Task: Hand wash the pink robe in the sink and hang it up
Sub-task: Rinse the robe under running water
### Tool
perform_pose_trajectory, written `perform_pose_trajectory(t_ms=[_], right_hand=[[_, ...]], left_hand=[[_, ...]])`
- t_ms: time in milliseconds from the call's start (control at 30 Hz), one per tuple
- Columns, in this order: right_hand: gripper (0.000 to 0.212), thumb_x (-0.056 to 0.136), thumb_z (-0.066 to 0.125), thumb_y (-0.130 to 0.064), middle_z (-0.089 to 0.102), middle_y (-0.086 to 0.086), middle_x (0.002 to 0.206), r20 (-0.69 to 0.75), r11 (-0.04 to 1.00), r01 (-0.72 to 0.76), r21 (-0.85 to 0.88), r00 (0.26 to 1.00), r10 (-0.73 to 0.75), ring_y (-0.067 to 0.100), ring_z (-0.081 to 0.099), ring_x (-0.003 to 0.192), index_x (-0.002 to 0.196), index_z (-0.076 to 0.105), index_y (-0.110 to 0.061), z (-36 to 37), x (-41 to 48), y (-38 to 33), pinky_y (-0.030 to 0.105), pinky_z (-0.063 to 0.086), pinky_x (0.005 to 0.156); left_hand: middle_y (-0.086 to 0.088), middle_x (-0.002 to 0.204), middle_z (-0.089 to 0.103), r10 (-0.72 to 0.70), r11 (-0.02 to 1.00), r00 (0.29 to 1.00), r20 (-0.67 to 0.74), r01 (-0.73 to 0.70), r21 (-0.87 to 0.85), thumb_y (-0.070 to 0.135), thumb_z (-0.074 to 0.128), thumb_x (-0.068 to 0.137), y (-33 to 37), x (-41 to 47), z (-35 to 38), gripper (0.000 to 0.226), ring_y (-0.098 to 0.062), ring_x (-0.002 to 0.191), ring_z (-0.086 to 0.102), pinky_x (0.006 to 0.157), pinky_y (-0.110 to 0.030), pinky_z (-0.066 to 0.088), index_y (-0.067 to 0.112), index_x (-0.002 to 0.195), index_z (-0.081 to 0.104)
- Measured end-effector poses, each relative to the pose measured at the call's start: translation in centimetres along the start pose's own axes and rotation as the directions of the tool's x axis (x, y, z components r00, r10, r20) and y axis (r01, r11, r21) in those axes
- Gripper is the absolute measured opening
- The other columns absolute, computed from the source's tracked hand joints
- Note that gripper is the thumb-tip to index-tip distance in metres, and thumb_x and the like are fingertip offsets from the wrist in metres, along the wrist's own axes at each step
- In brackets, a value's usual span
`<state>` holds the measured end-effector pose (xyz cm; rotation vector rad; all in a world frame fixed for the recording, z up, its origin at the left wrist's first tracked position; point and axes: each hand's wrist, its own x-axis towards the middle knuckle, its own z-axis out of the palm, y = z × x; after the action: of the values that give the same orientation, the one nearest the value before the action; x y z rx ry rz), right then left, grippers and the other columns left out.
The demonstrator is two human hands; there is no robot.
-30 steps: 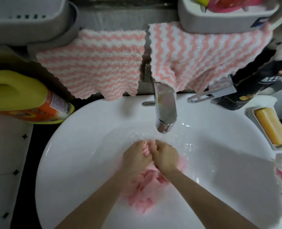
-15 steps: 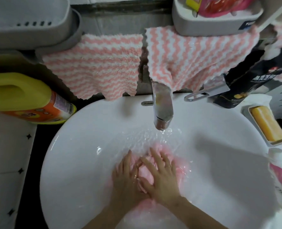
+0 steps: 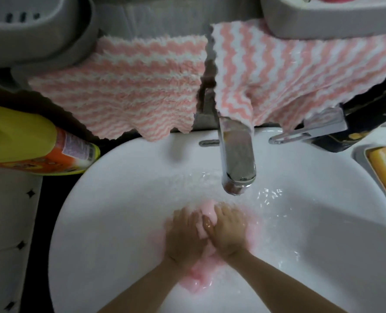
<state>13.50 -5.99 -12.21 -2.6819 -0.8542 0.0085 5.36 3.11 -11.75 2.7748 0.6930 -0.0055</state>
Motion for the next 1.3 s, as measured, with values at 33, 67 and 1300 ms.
perform_pose_trajectory(t_ms=[33,67,1300], right_hand=[[0.064,0.098,0.022,-0.044,0.065,0.006,0.061,-0.015,1.0,-0.014,-0.002,1.0,0.014,0.026,0.062,0.051,0.069,0.069,-0.012,0.1,0.6,-0.2,0.029,0.051,0.053],[0.061,0.096,0.027,-0.041,0.061,0.004,0.053,0.004,0.999,-0.033,0.006,0.999,0.033,0.025,0.058,0.044,0.06,0.066,-0.013,0.0,1.2,-0.4,0.026,0.048,0.048],[0.031,0.078,0.045,-0.045,0.063,0.006,0.075,-0.035,0.996,0.088,0.007,0.996,-0.088,0.027,0.058,0.059,0.078,0.063,-0.019,-0.6,0.7,0.7,0.032,0.039,0.06]], left_hand=[[-0.009,0.086,0.062,0.016,1.0,1.0,0.026,-0.016,0.003,0.037,0.043,0.074,-0.1,0.4,0.0,0.031,-0.03,0.078,0.059,0.063,-0.038,0.05,0.015,0.092,0.055],[-0.01,0.085,0.063,0.029,1.0,0.999,0.039,-0.029,0.002,0.034,0.043,0.077,0.0,0.7,-0.1,0.028,-0.031,0.076,0.062,0.062,-0.037,0.052,0.013,0.091,0.056],[-0.008,0.077,0.06,0.111,0.994,0.92,-0.377,-0.105,0.037,0.025,0.066,0.079,0.5,0.8,0.2,0.014,-0.029,0.068,0.055,0.058,-0.037,0.043,0.013,0.084,0.064]])
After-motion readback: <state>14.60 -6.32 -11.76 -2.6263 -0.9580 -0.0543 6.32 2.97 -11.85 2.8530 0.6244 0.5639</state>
